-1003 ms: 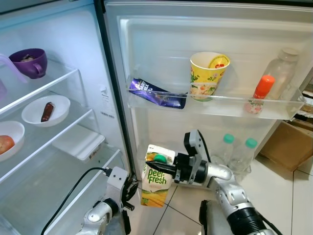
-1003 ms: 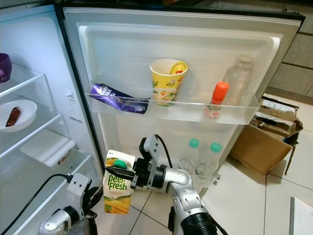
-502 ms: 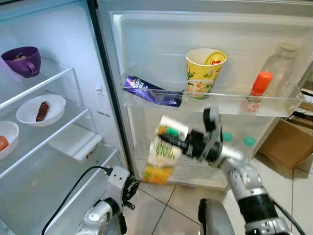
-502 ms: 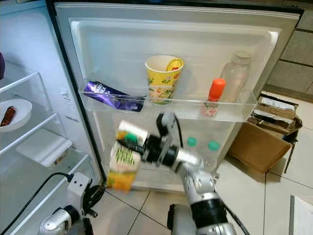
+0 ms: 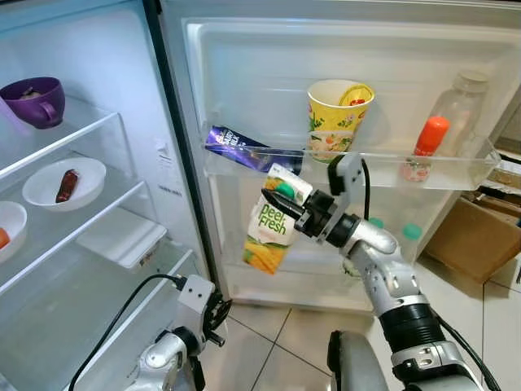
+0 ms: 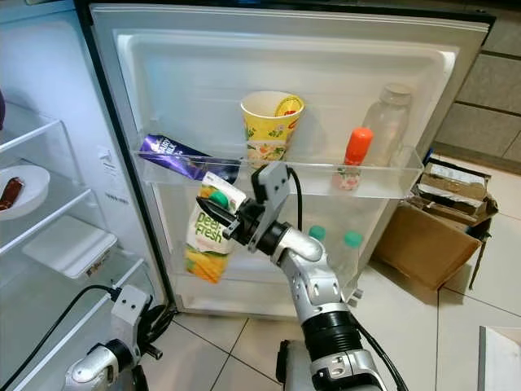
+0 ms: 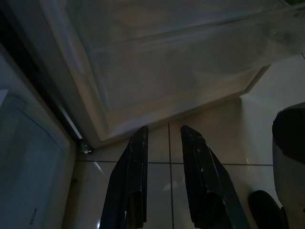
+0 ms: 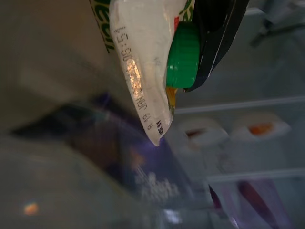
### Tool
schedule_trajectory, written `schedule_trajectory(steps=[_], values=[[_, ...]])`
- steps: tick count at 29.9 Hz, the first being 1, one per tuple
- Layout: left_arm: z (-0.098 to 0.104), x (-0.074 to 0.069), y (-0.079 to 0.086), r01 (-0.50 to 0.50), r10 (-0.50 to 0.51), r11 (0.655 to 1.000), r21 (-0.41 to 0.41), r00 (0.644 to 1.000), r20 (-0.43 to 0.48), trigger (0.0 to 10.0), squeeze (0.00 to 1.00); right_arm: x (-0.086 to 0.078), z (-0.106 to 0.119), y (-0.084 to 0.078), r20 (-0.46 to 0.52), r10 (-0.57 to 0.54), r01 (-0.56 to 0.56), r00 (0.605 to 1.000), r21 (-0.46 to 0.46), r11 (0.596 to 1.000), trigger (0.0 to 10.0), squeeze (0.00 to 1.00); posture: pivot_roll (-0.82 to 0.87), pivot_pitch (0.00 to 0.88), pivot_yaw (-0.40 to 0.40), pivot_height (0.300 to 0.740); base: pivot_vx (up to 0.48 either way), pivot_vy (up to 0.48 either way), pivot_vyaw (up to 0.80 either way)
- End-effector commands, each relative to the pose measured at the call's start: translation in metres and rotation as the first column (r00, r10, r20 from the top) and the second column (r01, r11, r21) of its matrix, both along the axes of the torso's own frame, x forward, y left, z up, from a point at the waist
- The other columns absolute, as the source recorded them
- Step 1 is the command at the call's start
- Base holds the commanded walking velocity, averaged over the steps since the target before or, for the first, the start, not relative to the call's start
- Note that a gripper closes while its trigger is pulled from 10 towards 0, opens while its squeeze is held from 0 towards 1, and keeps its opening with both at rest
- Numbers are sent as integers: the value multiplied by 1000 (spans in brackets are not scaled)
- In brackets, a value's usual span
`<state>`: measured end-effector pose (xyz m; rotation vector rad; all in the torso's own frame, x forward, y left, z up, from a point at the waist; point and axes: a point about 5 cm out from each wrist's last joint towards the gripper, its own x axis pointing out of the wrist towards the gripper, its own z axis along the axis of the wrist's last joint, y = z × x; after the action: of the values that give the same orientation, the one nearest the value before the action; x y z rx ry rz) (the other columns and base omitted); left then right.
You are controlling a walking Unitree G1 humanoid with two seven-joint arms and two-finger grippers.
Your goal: Restocking fridge
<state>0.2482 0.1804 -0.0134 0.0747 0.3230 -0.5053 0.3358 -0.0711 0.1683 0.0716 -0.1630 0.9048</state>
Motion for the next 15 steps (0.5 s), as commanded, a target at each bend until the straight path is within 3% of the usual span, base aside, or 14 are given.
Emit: schedule_trajectory(steps=[1, 15], values=[[-2, -3, -1, -2, 2, 1000, -9, 1000, -3, 10000, 0, 2, -3, -1, 8, -39, 40, 999, -39, 998, 10000, 0, -48, 27, -47, 375, 0, 0, 0], [-3, -4, -2, 5, -5, 1000, -11, 1000, -5, 10000, 0, -17, -33, 18, 100, -20, 33, 995, -130, 991, 10000, 0, -49, 43, -48, 375, 0, 0, 0]])
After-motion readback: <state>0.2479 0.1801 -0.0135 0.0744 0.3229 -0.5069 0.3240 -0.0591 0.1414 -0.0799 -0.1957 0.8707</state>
